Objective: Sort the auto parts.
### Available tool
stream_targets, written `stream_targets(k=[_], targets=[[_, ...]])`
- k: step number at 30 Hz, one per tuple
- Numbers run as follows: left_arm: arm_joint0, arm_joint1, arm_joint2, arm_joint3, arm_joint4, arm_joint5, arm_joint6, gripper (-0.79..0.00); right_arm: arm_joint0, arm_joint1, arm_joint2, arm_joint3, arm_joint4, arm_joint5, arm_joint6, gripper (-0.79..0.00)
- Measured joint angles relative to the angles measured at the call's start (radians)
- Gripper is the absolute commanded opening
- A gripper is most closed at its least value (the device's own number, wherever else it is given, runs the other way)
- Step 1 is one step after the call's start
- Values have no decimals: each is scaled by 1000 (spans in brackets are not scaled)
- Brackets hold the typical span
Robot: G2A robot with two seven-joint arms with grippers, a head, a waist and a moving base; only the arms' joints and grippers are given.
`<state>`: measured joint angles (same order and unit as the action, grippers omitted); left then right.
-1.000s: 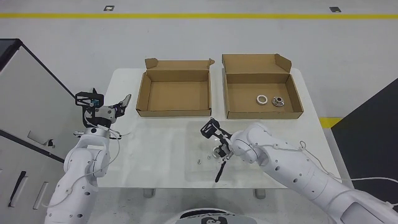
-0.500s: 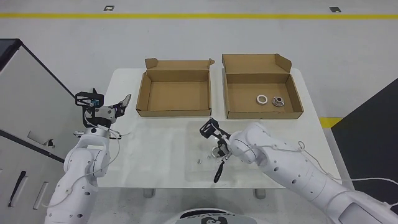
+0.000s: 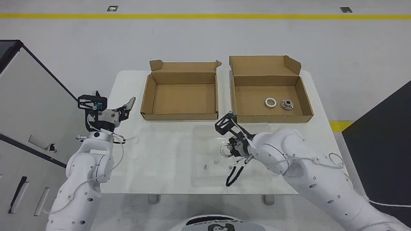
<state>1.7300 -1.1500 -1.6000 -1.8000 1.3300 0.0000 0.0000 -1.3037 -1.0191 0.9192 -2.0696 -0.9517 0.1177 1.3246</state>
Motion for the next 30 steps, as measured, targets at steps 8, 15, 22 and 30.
stream_targets(k=[8,15,22,30], targets=[[0,0,0,0,0,0,0,0,-103,32,184,-105,140,-72,8,-785],[0,0,0,0,0,0,0,0,-103,32,186,-106,143,-74,10,-785],[0,0,0,0,0,0,0,0,-118,30,257,-72,267,-37,-70,-785],[0,0,0,0,0,0,0,0,-211,44,566,103,842,-159,-99,-785]])
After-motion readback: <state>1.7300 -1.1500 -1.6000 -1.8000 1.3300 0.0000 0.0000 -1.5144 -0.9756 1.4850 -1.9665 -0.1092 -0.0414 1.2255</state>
